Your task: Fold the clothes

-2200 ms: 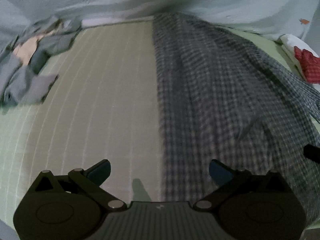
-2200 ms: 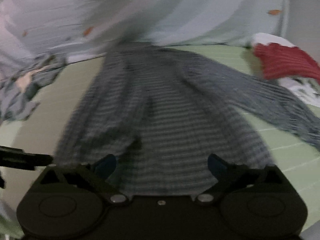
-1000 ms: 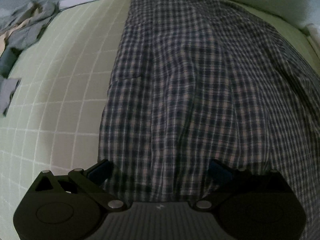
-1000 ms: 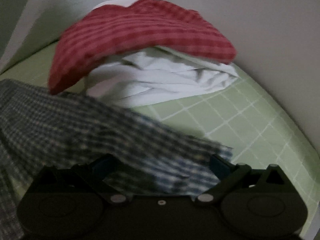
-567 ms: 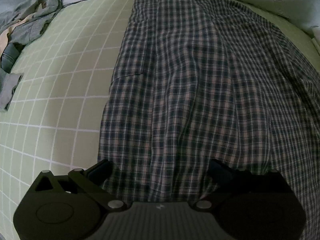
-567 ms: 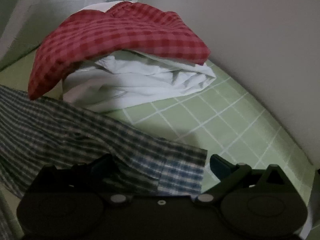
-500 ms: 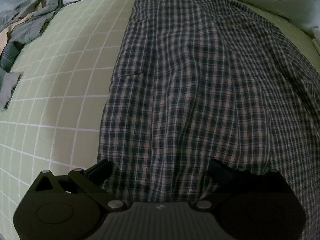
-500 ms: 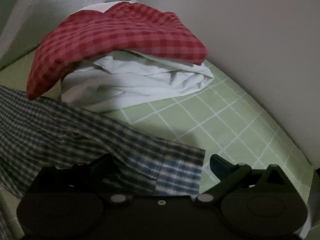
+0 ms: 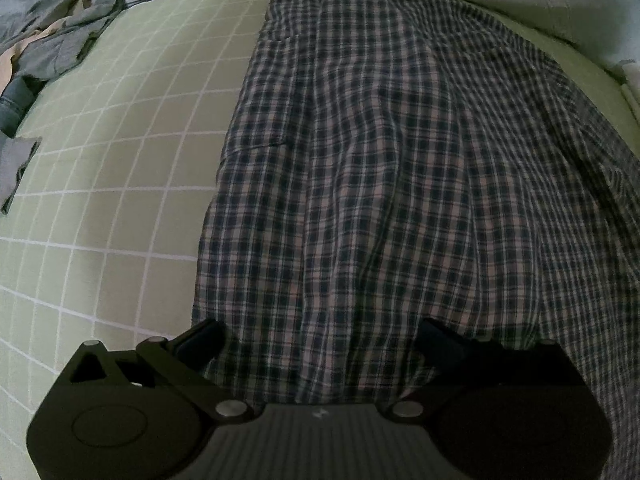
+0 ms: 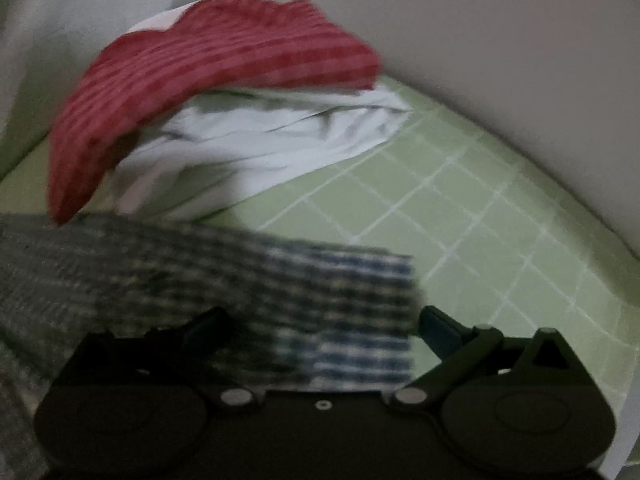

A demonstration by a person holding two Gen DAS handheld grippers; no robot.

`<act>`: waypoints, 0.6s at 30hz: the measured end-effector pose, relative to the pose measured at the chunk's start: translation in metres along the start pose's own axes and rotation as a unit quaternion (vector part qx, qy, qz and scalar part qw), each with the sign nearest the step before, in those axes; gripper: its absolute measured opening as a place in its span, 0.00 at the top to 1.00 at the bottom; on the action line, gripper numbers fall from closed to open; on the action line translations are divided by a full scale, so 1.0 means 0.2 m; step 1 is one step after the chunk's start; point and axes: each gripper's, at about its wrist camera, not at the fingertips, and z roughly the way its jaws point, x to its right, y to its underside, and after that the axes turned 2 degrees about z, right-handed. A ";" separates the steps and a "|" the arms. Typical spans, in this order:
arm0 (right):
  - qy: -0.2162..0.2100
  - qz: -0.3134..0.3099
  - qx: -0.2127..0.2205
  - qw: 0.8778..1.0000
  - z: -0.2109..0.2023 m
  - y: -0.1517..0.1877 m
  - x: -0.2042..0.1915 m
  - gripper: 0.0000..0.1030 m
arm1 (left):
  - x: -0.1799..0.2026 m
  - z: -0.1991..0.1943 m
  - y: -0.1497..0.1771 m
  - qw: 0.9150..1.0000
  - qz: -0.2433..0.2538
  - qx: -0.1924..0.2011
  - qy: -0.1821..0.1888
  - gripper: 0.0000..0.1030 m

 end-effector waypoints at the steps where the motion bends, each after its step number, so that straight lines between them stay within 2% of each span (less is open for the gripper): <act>1: -0.008 -0.012 0.001 1.000 -0.01 0.01 -0.03 0.03 | 0.00 0.00 0.00 1.000 -0.001 0.001 0.001 0.00; 4: -0.027 -0.034 0.016 0.999 -0.05 0.04 -0.10 0.27 | 0.00 0.00 0.01 1.000 -0.001 0.005 0.001 0.00; 5: -0.034 -0.039 0.022 0.998 -0.07 0.05 -0.13 0.44 | 0.00 0.01 0.01 1.000 -0.001 0.007 0.002 0.00; 6: -0.042 -0.044 0.025 0.998 -0.08 0.06 -0.16 0.57 | 0.00 0.01 0.01 1.000 -0.001 0.009 0.002 0.00; 7: -0.057 -0.047 0.023 0.997 -0.08 0.05 -0.18 0.59 | 0.00 0.01 0.01 1.000 0.000 0.010 0.003 0.00; 9: -0.086 -0.052 0.019 0.995 -0.09 0.05 -0.24 0.72 | 0.00 0.01 0.01 1.000 0.004 0.014 0.005 0.00; 11: -0.127 -0.042 0.006 0.991 -0.09 0.04 -0.28 0.76 | 0.00 0.01 0.01 1.000 0.007 0.018 0.007 0.00; 13: -0.173 -0.004 -0.018 0.985 -0.07 0.03 -0.31 0.77 | 0.00 0.01 0.03 1.000 0.009 0.026 0.008 0.00; 16: -0.243 0.062 -0.072 0.965 -0.01 0.02 -0.40 0.86 | 0.00 0.01 0.06 0.999 0.009 0.040 0.007 0.00; 18: -0.283 0.083 -0.104 0.950 0.01 0.02 -0.52 0.88 | 0.01 0.00 0.08 0.999 0.008 0.048 0.007 0.00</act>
